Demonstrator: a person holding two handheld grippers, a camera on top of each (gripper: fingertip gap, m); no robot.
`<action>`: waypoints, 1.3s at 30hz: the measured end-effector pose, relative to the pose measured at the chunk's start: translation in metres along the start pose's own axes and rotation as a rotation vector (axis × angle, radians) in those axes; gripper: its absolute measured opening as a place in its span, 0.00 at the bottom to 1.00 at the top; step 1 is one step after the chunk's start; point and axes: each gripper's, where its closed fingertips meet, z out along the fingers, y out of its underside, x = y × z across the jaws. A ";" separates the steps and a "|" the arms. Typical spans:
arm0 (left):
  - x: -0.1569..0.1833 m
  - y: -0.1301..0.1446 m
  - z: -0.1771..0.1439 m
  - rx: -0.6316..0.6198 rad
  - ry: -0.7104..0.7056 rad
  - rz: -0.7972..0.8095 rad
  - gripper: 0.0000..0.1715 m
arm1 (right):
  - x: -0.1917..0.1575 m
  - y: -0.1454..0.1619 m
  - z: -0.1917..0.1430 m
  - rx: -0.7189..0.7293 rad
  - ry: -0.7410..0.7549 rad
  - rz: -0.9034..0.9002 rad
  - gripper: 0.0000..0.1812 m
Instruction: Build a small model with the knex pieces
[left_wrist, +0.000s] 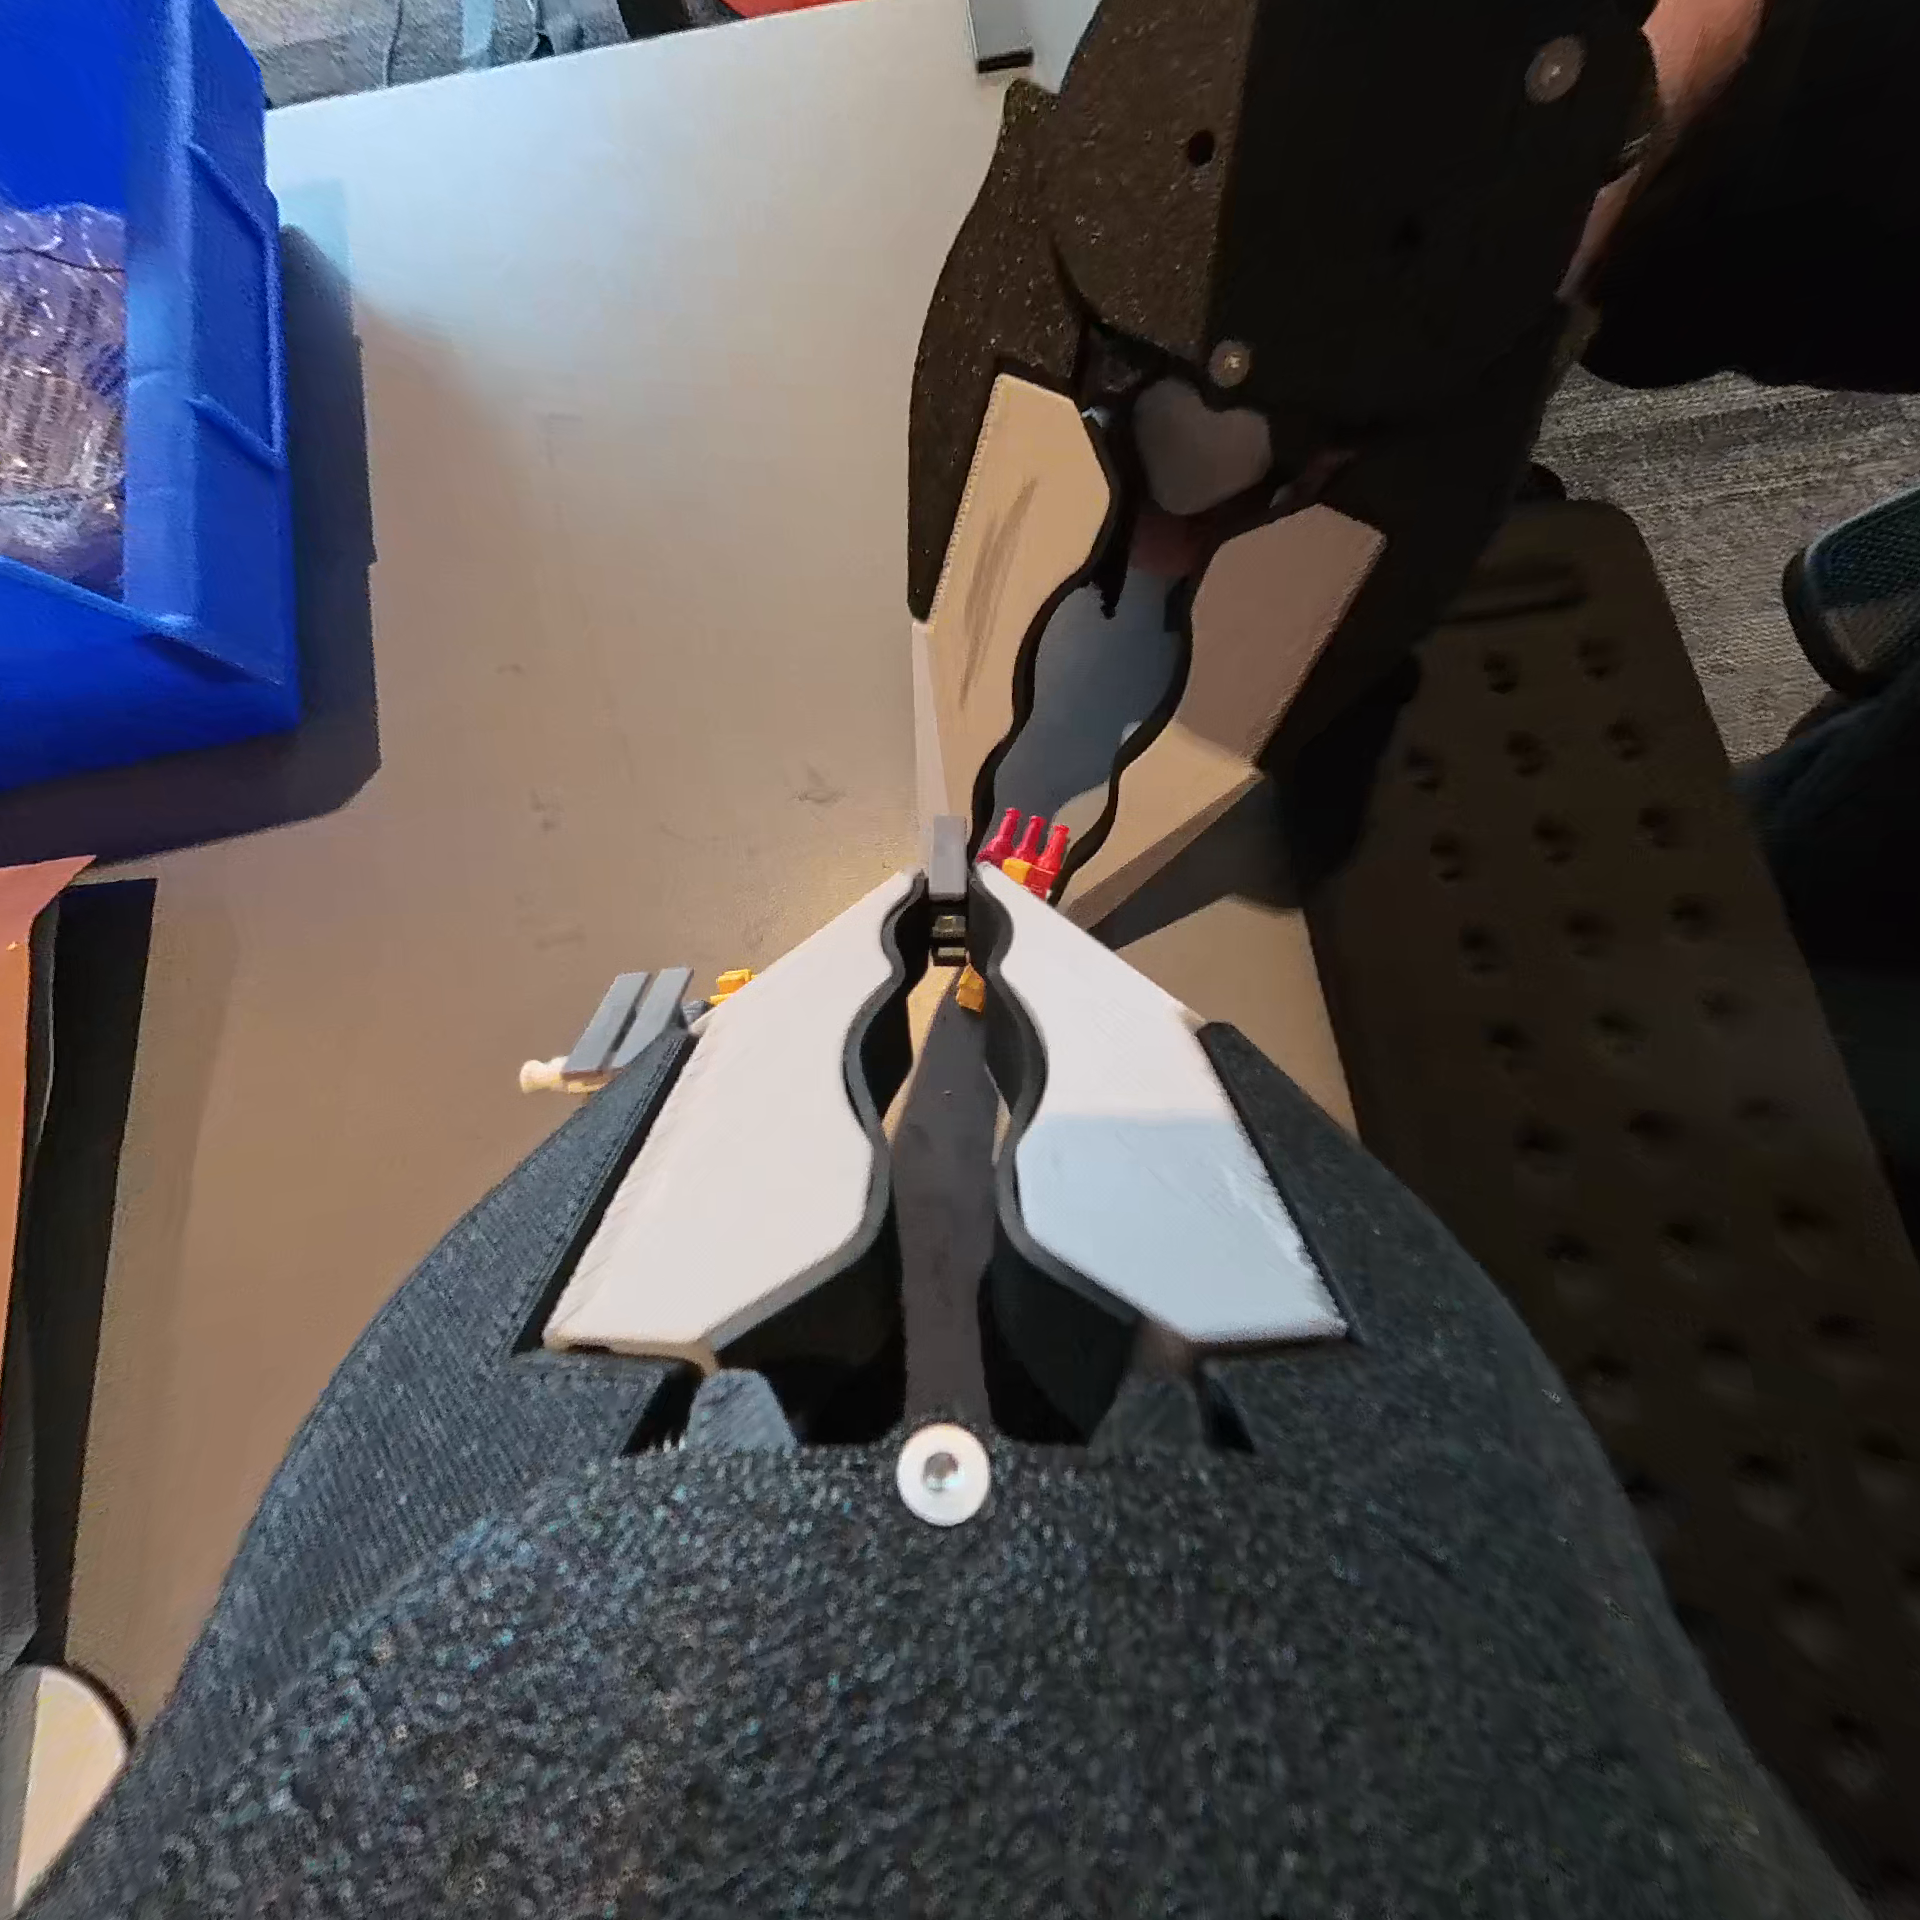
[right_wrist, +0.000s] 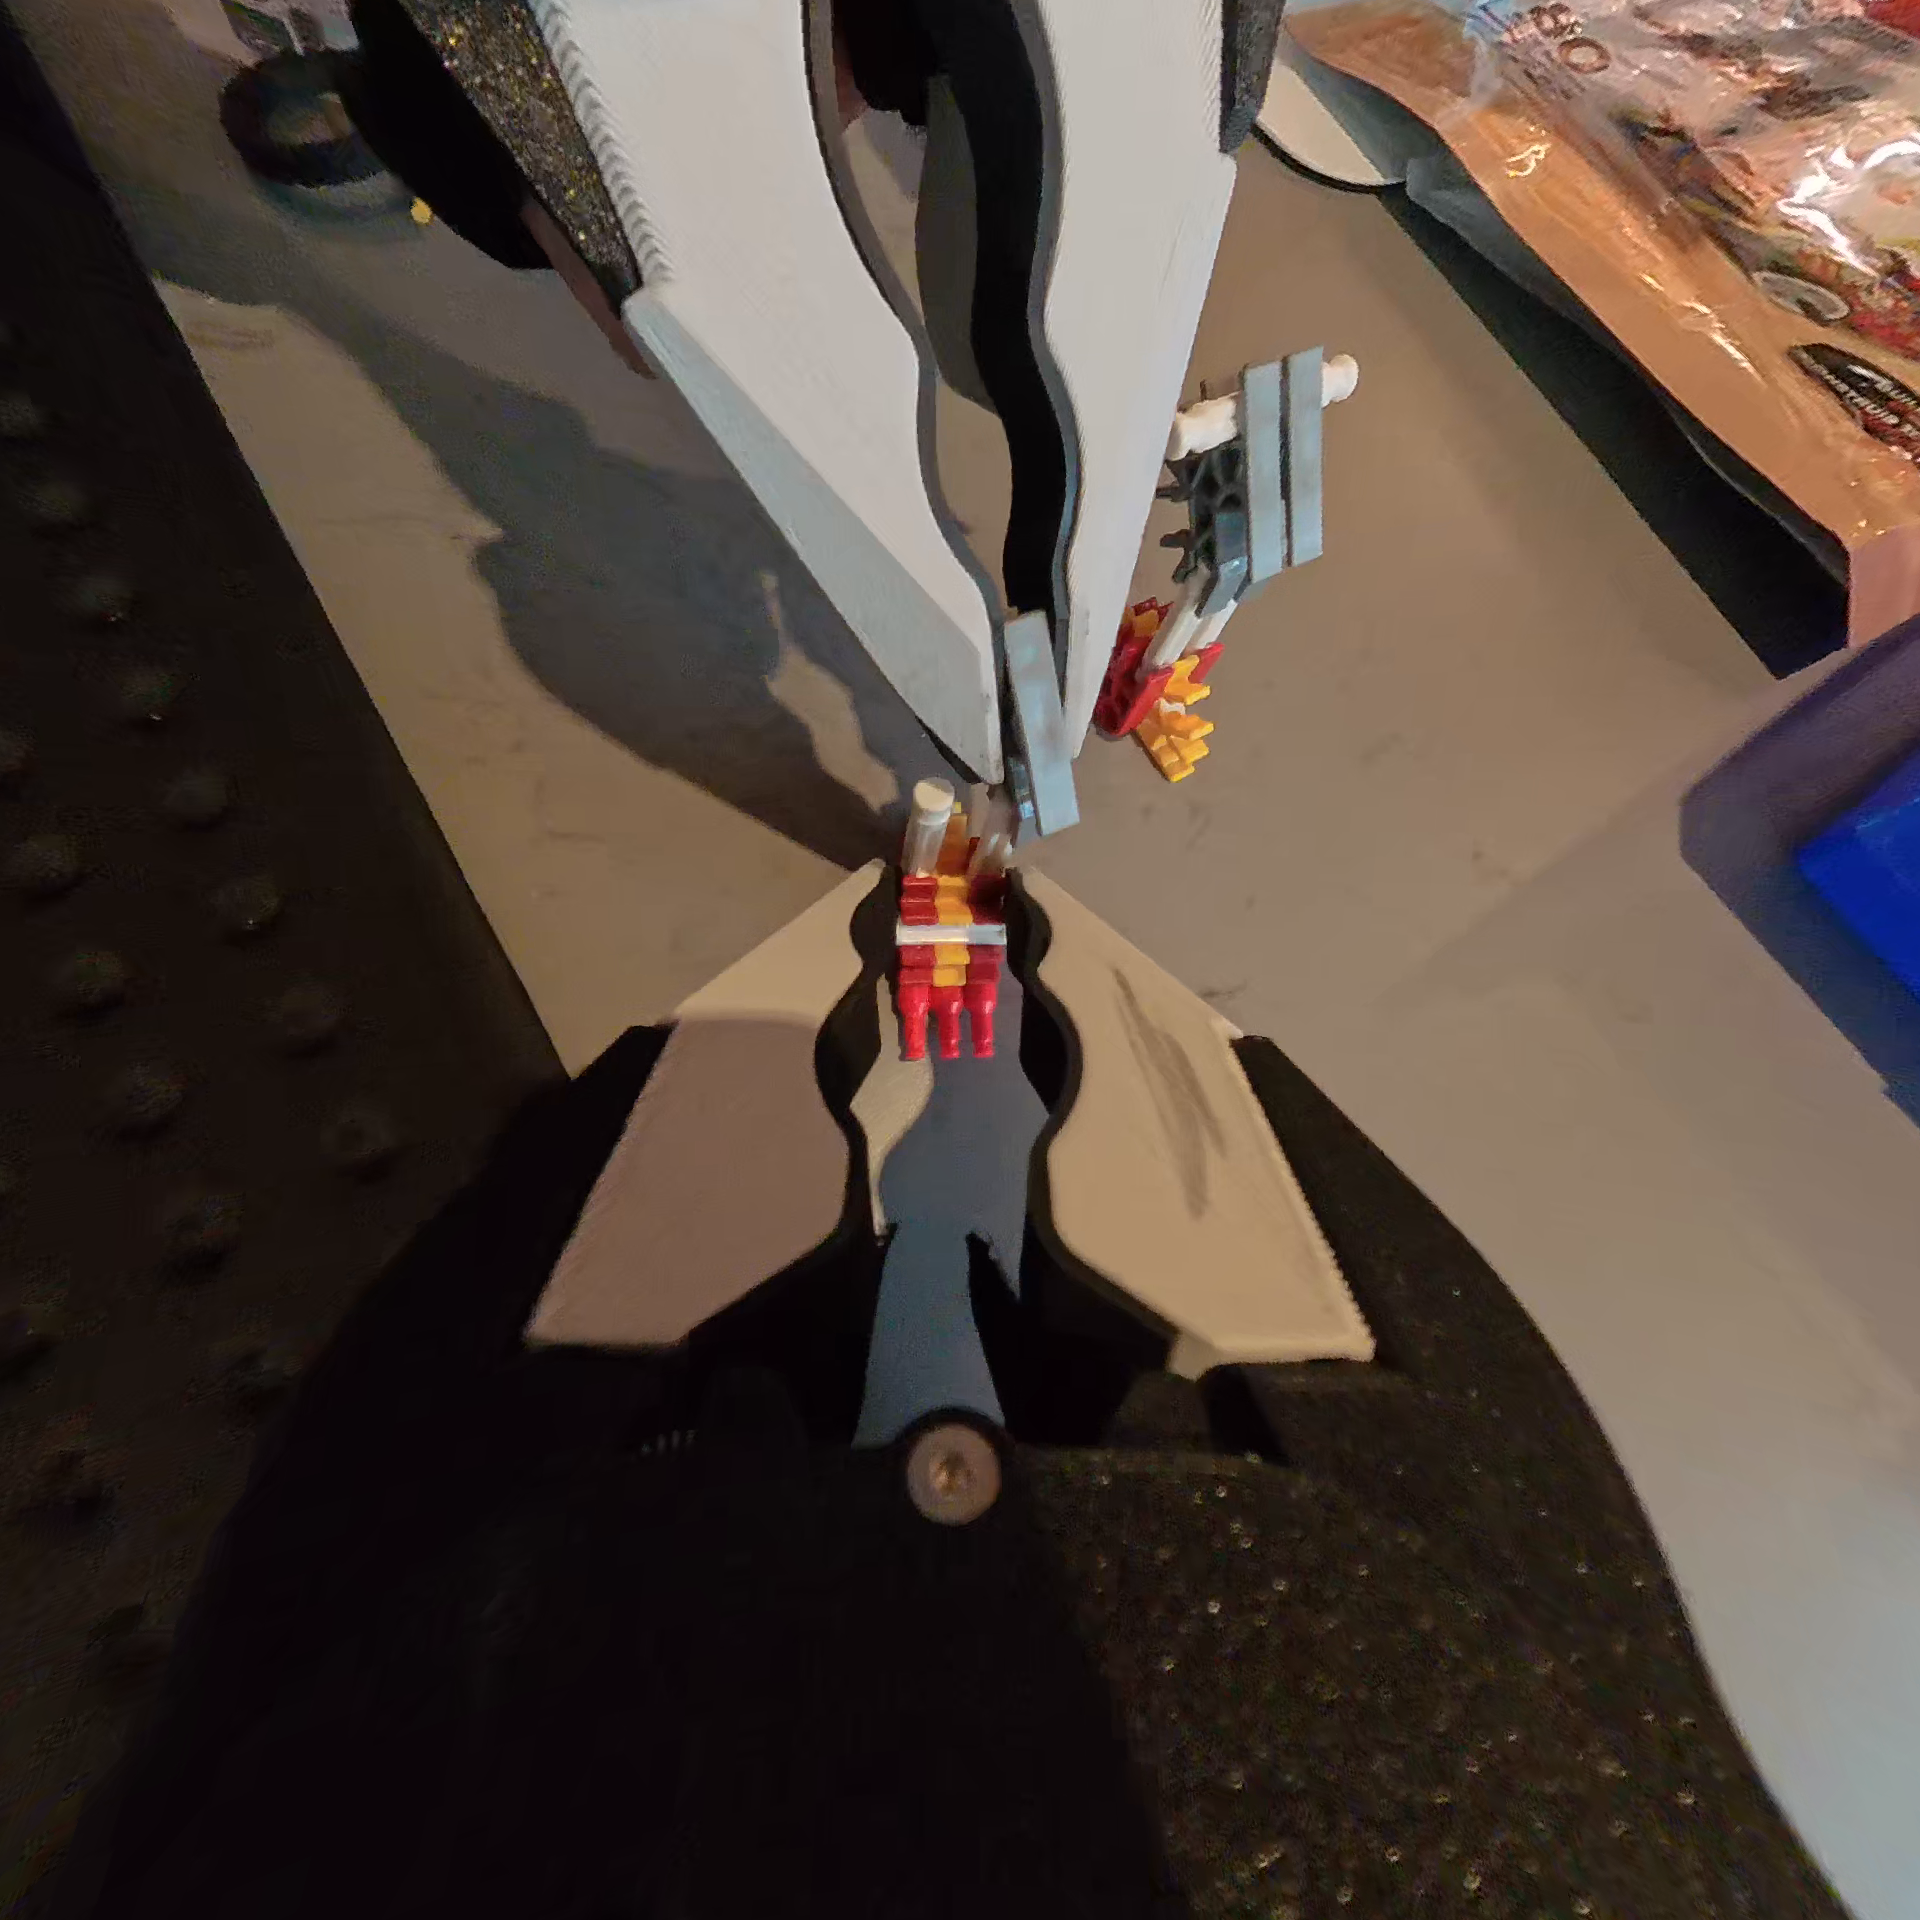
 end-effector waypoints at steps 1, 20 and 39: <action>0.000 0.000 0.000 0.000 0.012 0.006 0.03 | 0.000 0.000 0.000 0.001 -0.007 -0.003 0.11; 0.002 0.003 0.000 -0.142 0.162 0.214 0.03 | -0.003 0.000 0.001 0.003 -0.116 -0.017 0.11; -0.003 0.001 0.003 -0.123 0.107 0.201 0.03 | -0.001 -0.014 -0.025 0.158 -0.084 0.098 0.05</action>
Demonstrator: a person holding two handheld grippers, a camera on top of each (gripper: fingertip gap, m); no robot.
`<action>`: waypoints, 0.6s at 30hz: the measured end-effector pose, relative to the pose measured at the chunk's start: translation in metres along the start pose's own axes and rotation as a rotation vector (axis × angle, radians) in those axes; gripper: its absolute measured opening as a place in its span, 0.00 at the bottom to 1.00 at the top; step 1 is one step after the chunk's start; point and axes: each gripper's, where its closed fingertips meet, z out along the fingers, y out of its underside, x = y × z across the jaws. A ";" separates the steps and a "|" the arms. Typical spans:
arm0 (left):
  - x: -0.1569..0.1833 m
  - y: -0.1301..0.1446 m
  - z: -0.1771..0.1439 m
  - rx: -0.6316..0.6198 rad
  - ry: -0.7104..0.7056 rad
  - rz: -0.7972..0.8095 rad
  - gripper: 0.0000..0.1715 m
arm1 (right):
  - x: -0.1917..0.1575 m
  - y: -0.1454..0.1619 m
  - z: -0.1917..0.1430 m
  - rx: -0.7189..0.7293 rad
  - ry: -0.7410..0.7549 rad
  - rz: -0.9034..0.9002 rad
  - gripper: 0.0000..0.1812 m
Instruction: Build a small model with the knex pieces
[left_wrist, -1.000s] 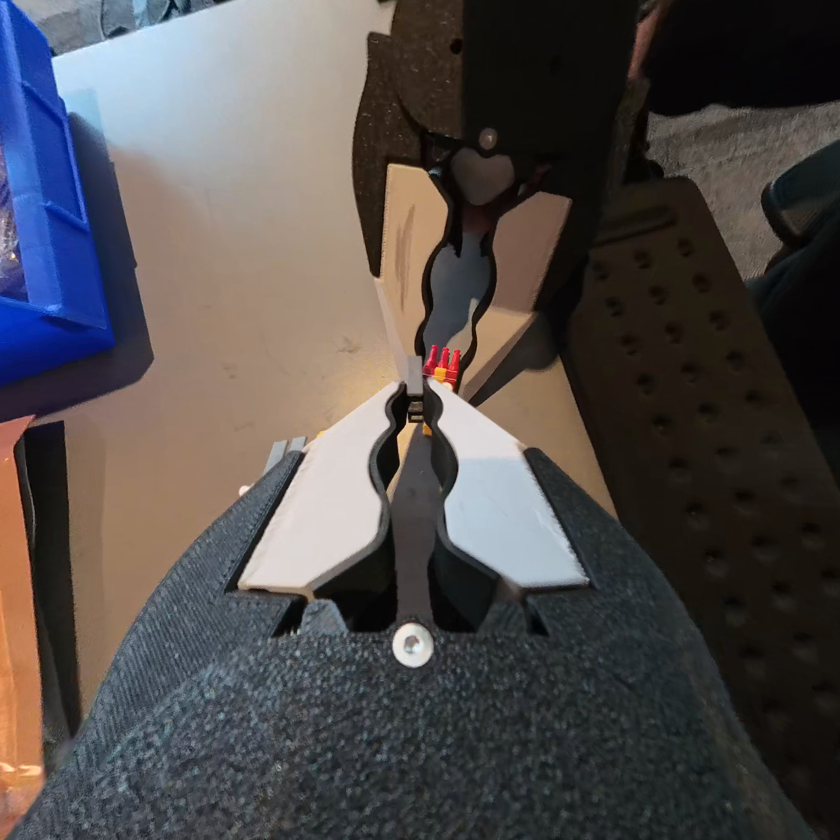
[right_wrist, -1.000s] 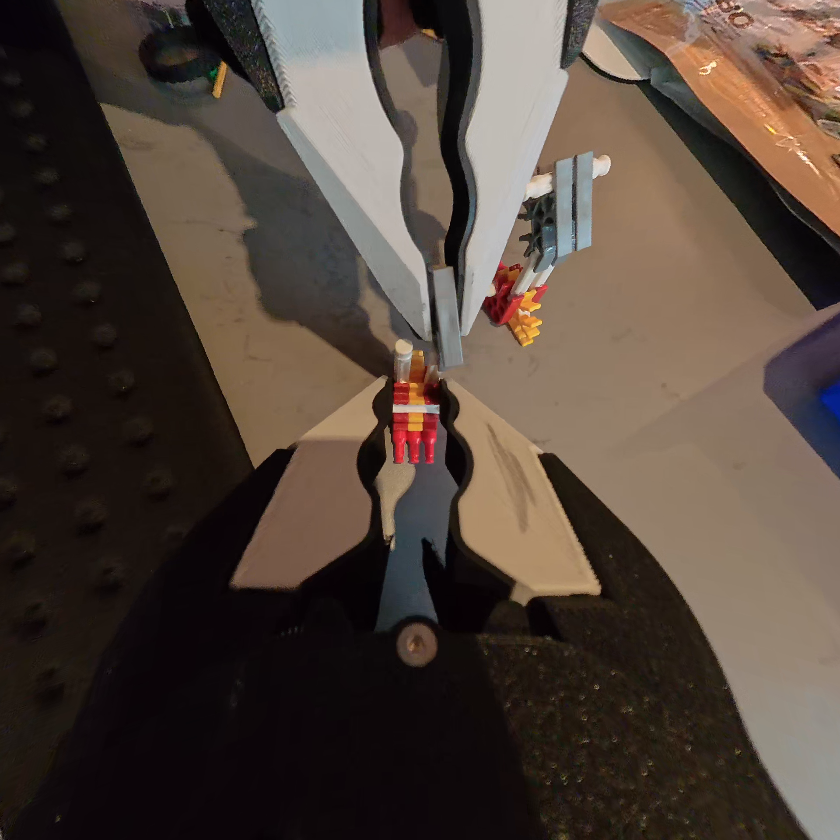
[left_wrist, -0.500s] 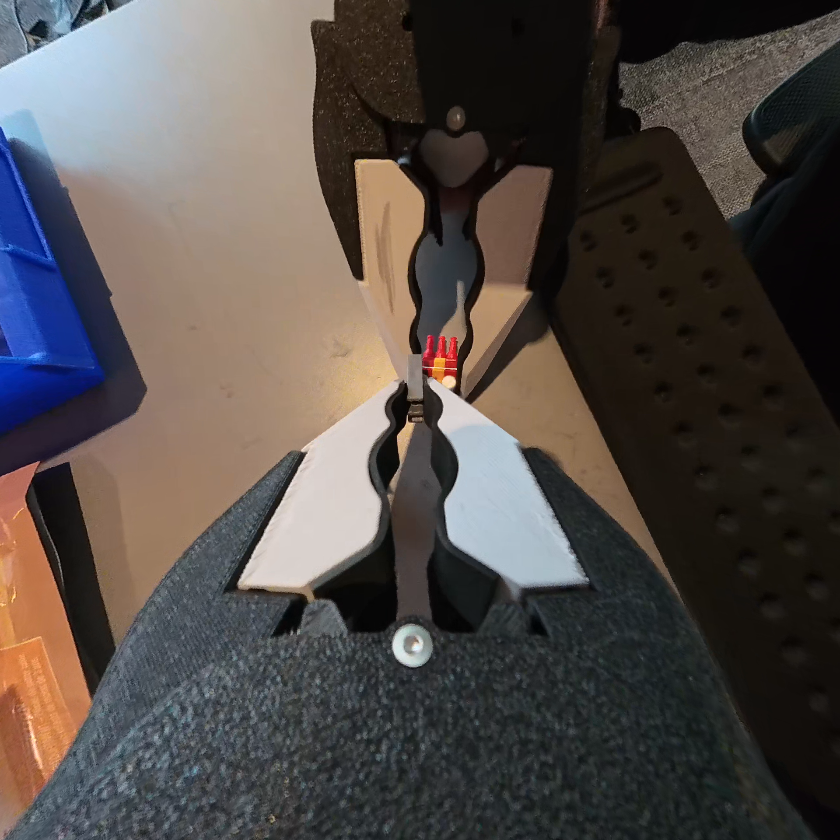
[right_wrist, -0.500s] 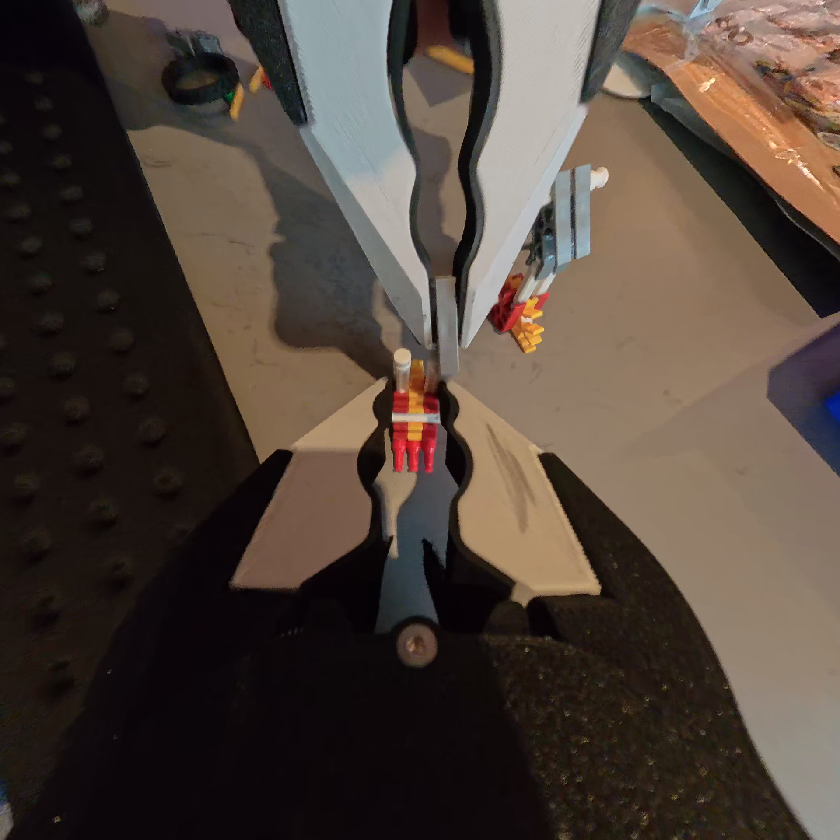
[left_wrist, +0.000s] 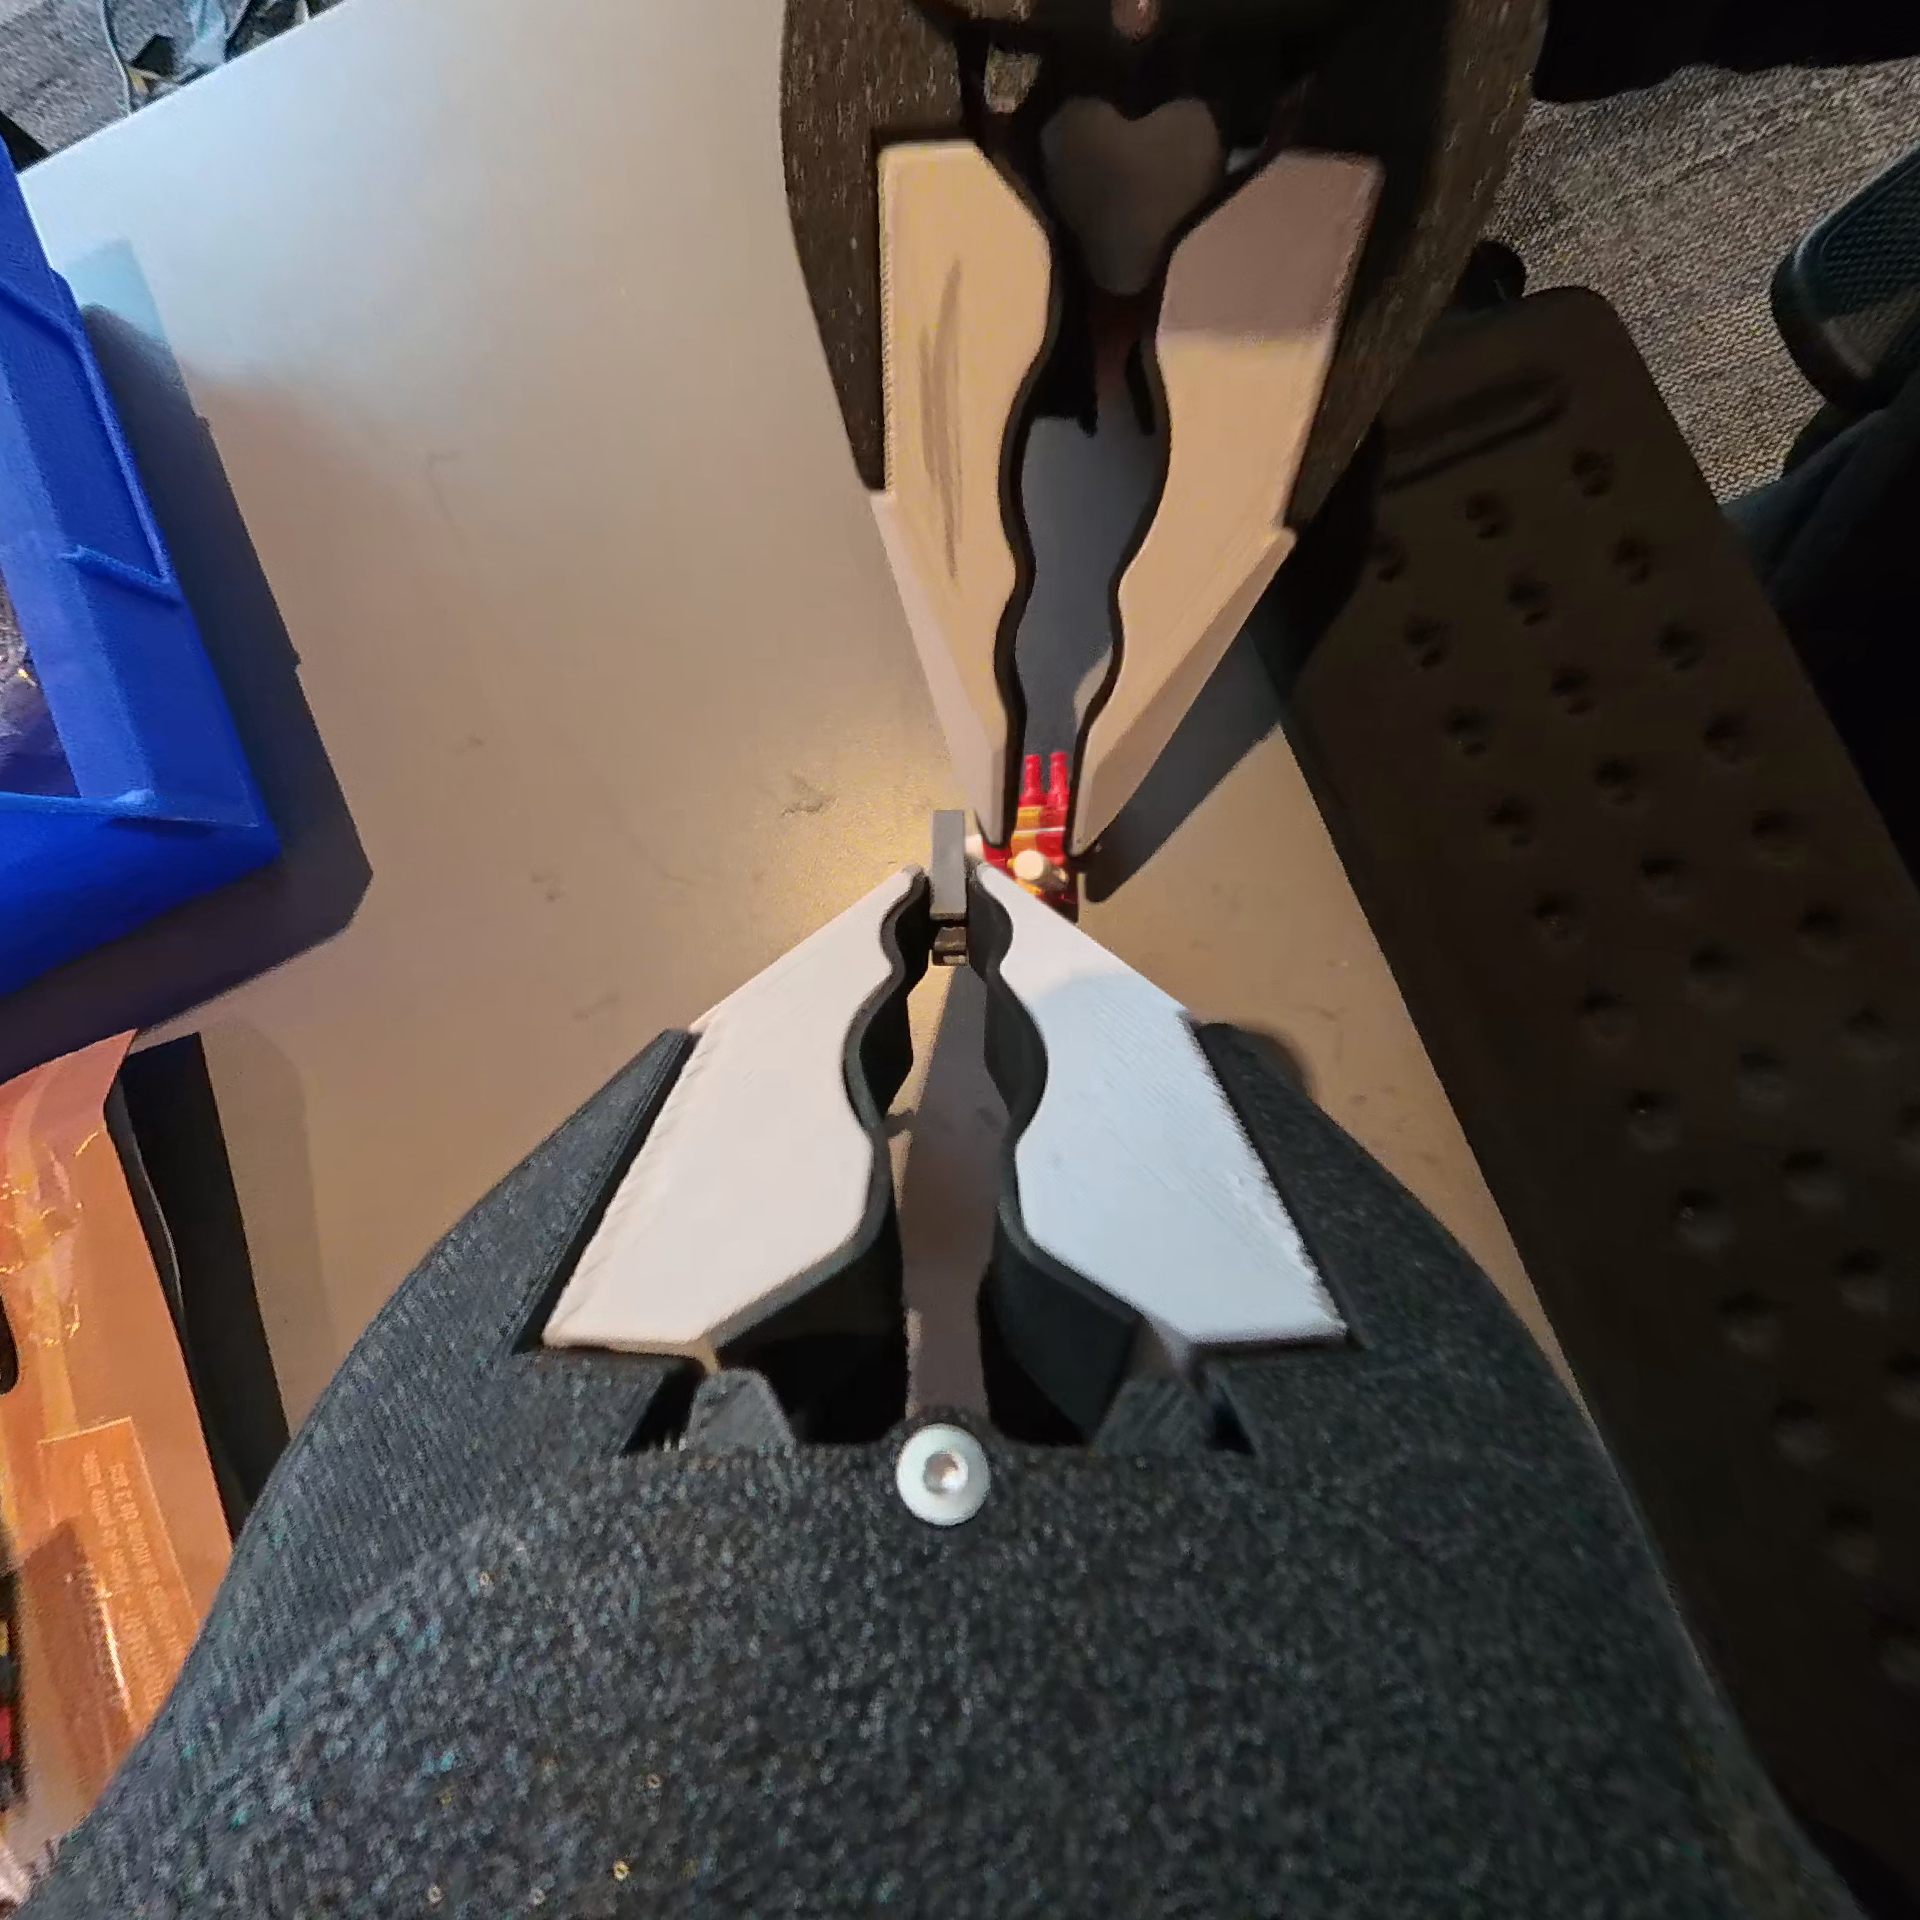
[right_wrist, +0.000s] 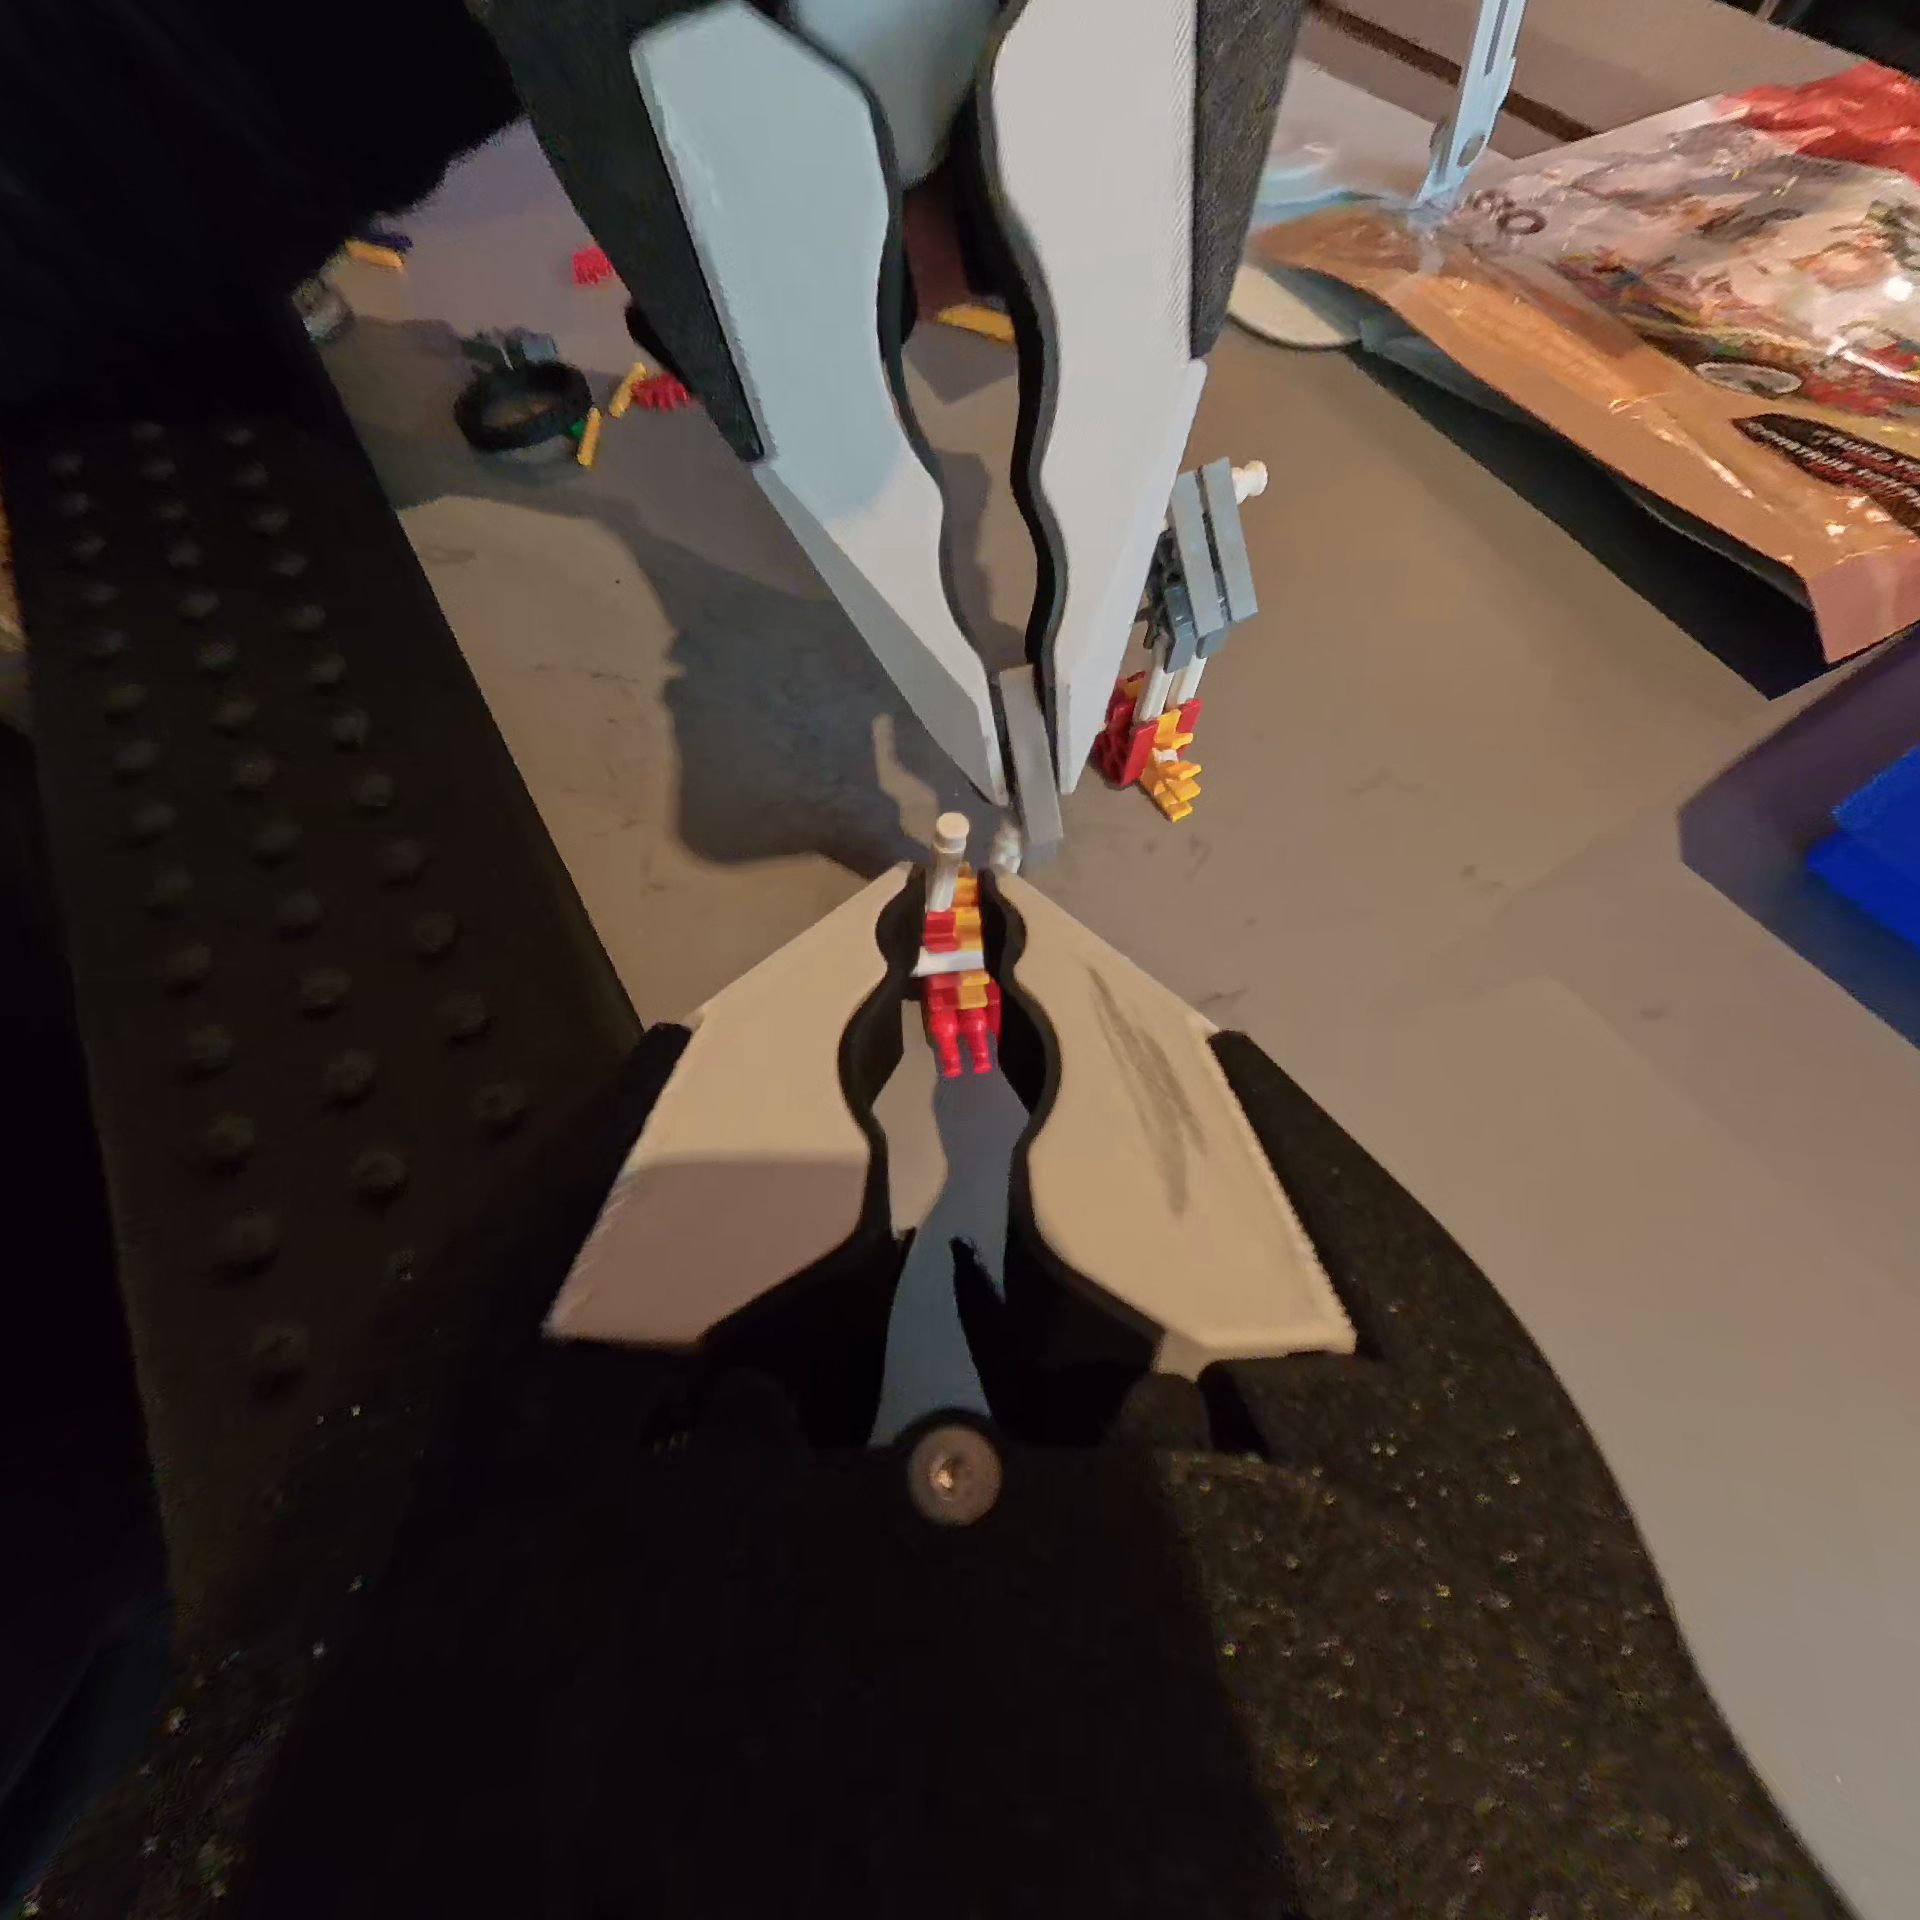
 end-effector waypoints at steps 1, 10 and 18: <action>0.001 -0.001 0.000 0.004 0.002 0.000 0.03 | 0.002 -0.002 -0.004 0.016 0.004 0.010 0.05; 0.004 0.005 0.015 -0.021 0.011 -0.004 0.03 | 0.015 0.007 0.002 -0.026 0.103 0.000 0.08; 0.011 0.000 0.003 0.035 0.002 -0.113 0.03 | 0.010 0.016 -0.015 -0.066 0.142 -0.046 0.08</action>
